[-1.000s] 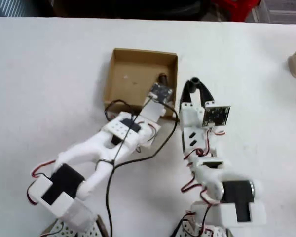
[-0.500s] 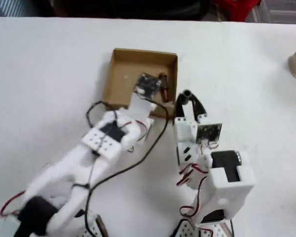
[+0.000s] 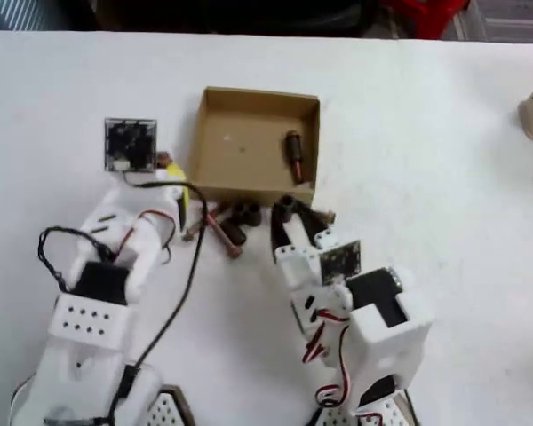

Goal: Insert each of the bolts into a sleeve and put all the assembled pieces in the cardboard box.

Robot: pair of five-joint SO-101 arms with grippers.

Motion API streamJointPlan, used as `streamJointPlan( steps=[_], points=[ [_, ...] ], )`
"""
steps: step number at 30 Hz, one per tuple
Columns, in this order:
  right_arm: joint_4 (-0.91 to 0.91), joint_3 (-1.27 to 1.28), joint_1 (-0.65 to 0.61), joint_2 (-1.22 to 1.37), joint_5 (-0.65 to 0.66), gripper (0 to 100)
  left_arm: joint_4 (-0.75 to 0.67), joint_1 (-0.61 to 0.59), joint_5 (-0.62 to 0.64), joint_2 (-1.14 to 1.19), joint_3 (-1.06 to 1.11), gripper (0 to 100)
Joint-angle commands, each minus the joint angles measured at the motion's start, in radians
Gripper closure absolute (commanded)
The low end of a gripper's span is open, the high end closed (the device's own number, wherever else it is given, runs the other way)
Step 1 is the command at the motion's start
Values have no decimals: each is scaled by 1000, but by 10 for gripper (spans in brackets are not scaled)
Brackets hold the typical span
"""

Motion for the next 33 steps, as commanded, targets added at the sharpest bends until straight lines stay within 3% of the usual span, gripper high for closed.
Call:
streamJointPlan(
  steps=[1, 7, 19, 27, 33],
  points=[
    [-67, 43, -48, -4, -5, 981, 0, -16, -3, -99, 18, 980],
    [-73, 64, -58, -7, -8, 981, -126, -18, -3, -117, 89, 980],
    [-68, 38, -274, -1, -3, 981, -700, 41, -2, -117, 293, 980],
    [47, -43, -242, -1, -9, 981, -806, 242, -2, -122, 379, 980],
    [50, -43, -243, -1, -9, 981, -933, 271, -2, -122, 448, 980]
  ],
)
